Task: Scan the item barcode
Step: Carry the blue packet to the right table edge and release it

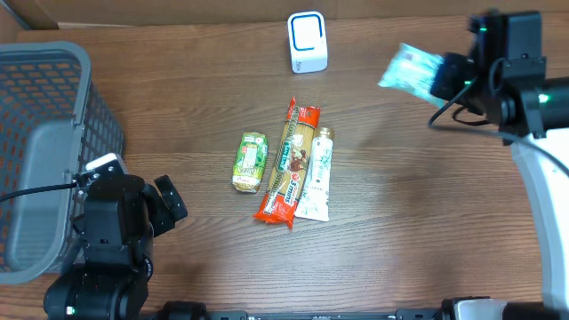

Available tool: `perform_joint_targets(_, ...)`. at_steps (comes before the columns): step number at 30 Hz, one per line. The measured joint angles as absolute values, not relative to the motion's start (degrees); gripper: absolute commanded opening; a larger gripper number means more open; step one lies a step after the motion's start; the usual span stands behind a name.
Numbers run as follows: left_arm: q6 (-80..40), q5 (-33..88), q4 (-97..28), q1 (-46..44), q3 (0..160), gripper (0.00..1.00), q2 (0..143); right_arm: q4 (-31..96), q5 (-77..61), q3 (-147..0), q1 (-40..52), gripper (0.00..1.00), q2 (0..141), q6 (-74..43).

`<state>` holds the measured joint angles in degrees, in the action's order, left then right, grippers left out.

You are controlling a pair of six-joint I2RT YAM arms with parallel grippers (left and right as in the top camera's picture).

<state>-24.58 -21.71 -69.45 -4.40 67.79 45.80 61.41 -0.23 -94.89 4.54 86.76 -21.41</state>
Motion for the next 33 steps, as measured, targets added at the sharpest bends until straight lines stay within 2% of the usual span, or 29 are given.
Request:
perform_joint_targets(8, -24.58, -21.74, -69.45, -4.40, 67.79, 1.00, 45.82, 47.81, -2.57, -76.93, -10.22, 0.04, 91.98, -31.79)
perform_joint_targets(13, -24.58, -21.74, -69.45, -4.40, 67.79, 1.00, 45.82, 44.66, -2.98, -67.75, -15.14, 0.04, 95.42, -36.25)
perform_joint_targets(21, -24.58, -21.74, -69.45, -4.40, 67.79, 1.00, 45.80, 41.36, -3.09, -64.58, -20.25, 0.04, 95.66, -38.13)
perform_joint_targets(30, -24.58, -21.71, -69.45, -4.40, 67.79, 1.00, 45.82, 37.69, 3.11, -64.58, -20.86, 0.04, 95.66, -38.83)
perform_joint_targets(33, -24.58, -21.74, -69.45, -4.40, 67.79, 1.00, 45.82, 37.65, 6.66, -64.58, -20.86, 0.11, 95.66, -38.94)
